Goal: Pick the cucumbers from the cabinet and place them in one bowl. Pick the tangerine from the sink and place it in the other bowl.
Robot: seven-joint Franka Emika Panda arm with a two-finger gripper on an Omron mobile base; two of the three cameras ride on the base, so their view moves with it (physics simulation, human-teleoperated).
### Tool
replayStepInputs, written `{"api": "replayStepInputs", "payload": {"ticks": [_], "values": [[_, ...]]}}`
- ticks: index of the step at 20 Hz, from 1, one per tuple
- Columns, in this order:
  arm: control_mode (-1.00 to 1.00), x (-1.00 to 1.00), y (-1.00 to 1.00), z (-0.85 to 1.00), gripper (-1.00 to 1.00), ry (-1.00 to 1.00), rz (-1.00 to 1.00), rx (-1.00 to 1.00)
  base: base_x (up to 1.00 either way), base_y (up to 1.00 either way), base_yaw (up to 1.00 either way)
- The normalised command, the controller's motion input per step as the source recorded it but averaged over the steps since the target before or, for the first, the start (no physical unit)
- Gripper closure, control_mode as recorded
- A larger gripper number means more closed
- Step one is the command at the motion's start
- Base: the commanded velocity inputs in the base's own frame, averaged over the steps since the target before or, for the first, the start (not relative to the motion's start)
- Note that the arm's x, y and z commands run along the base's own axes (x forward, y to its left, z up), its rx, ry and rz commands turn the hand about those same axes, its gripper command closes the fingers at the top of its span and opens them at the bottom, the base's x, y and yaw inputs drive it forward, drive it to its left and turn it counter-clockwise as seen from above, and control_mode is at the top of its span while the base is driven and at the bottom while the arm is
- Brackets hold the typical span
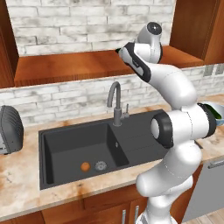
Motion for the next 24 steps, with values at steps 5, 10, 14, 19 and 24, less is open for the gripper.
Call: {"api": "replayStepInputs", "payload": {"ticks": [5, 10, 14, 19, 24], "values": [[-1.00, 0.00, 0.00, 0.00, 1.00, 0.00, 0.00, 0.00, 0.00, 0.00, 0.00], [-1.00, -0.38, -0.01, 0.07, 1.00, 0.00, 0.00, 0.00, 0.00, 0.00, 0.00], [-1.00, -0.68, -0.27, 0.32, 1.00, 0.00, 0.00, 0.07, 0.00, 0.00, 0.00], [-1.00, -0.67, -0.28, 0.21, 1.00, 0.00, 0.00, 0.03, 0.00, 0.00, 0.00], [-1.00, -0.96, -0.13, 0.34, 1.00, 0.00, 0.00, 0.00, 0.00, 0.00, 0.00]]}}
